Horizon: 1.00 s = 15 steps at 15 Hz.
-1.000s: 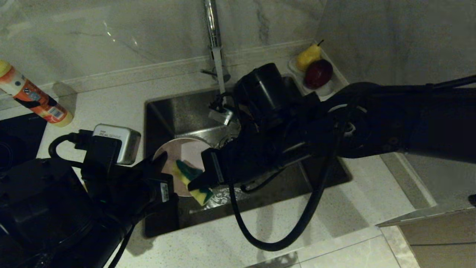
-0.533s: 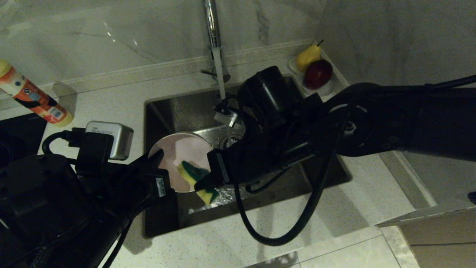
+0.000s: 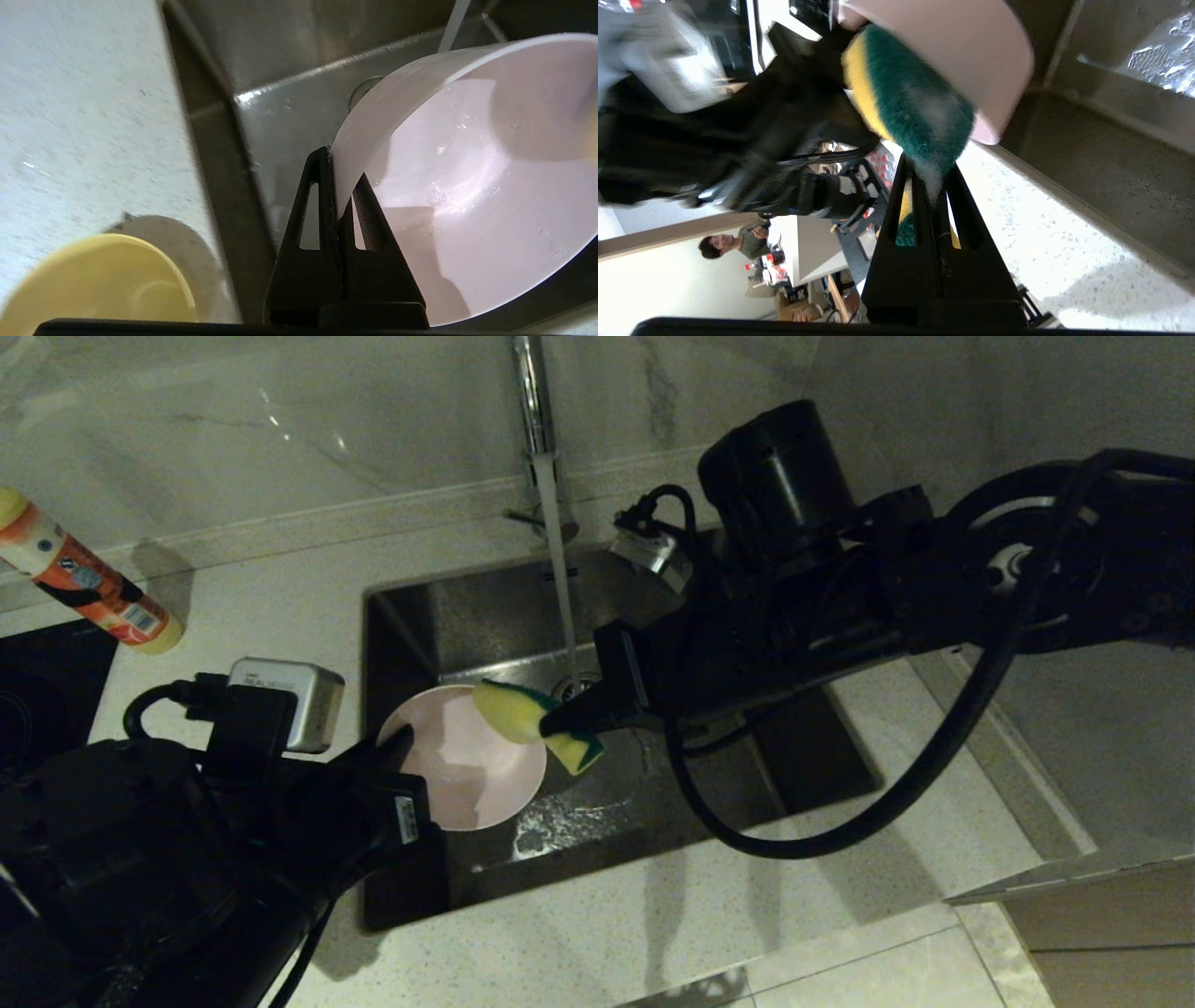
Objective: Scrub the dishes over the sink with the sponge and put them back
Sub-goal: Wipe the bowl
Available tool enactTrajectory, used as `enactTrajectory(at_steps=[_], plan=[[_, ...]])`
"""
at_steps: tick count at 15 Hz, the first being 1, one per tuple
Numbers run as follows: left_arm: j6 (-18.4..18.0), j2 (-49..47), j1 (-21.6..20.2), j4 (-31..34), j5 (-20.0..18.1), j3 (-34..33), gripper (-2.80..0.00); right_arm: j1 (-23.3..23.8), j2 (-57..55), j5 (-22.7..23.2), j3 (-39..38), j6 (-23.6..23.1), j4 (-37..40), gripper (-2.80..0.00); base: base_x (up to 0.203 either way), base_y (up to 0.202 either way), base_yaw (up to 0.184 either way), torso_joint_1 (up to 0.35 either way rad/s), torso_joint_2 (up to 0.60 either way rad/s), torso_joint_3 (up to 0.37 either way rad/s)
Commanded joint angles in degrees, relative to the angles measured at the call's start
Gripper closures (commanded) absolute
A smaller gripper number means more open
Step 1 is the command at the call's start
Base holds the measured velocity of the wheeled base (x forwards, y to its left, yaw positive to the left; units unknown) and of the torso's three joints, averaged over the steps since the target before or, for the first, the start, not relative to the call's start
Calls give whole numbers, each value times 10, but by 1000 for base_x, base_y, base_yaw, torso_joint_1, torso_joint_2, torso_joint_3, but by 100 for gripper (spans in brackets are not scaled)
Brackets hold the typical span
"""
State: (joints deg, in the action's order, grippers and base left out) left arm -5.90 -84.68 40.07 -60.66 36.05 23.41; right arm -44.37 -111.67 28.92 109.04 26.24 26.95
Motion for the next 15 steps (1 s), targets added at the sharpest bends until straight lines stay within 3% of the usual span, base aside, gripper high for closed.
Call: enactTrajectory(at_steps=[1,5,8,11,15], plan=[[38,-26,-1,-1,-3,14,0,-8,37,2,-6,3,10,0,0,0,0,0,0,0],[95,-70,-33,5,-8,41,0,-27,96,1,-21,0,37,0,0,0,0,0,0,0],[164,-96,-54,74,-21,65,0,-37,177,-1,-59,-10,44,0,0,0,0,0,0,0],[209,-101,-78,202,-67,130,0,4,222,-2,-94,-13,58,0,0,0,0,0,0,0],[313,-125,-107,404,-154,283,0,17,269,-2,-160,-36,76,0,0,0,0,0,0,0]])
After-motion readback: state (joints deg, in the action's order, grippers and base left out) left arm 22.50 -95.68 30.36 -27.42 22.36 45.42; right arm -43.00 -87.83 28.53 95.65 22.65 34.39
